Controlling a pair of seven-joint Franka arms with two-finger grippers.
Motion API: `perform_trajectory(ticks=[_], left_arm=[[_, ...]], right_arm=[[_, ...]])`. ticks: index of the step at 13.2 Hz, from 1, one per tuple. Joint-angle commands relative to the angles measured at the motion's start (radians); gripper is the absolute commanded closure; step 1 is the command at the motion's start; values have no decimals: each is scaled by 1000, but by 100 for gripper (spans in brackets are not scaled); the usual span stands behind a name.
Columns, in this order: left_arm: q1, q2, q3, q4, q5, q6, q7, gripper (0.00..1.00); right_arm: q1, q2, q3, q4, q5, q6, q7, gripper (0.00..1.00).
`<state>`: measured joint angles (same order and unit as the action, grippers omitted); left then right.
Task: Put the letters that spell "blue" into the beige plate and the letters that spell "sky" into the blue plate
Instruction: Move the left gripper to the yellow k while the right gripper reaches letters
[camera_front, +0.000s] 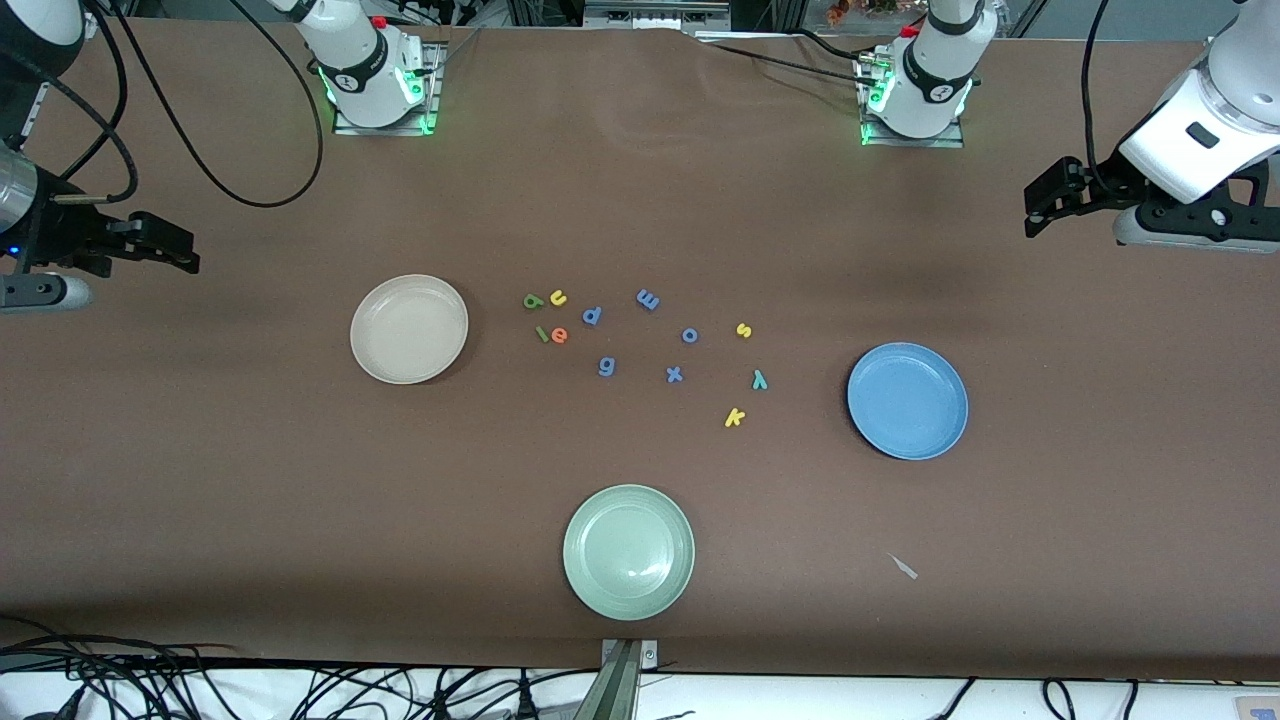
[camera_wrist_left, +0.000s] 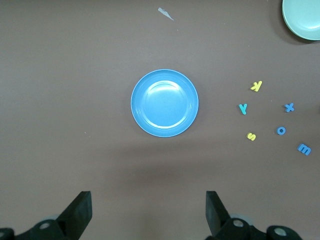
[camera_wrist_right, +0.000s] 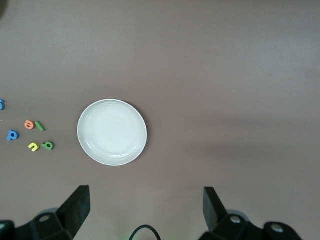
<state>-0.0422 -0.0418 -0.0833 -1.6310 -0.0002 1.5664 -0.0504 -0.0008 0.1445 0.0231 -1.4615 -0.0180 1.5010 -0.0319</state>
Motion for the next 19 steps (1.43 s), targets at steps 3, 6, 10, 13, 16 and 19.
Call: perform_trajectory(ticks=[3, 6, 10, 13, 16, 19], left_arm=[[-15, 20, -18, 36, 23, -23, 17, 0], [-12, 103, -16, 34, 23, -25, 17, 0], [-39, 250, -30, 58, 8, -37, 23, 0], [-123, 448, -35, 224, 9, -37, 21, 0], [-228, 601, -33, 350, 9, 18, 8, 0], [-266, 686, -35, 353, 6, 194, 7, 0]], right_arm=[[-2, 29, 1, 16, 10, -4, 12, 0], [5, 21, 9, 7, 4, -66, -6, 0], [45, 44, 17, 6, 36, -68, 15, 0], [68, 63, 17, -19, 59, -29, 85, 0], [110, 76, 26, -129, 61, 97, 179, 0], [110, 76, 142, -299, 58, 325, 352, 0]])
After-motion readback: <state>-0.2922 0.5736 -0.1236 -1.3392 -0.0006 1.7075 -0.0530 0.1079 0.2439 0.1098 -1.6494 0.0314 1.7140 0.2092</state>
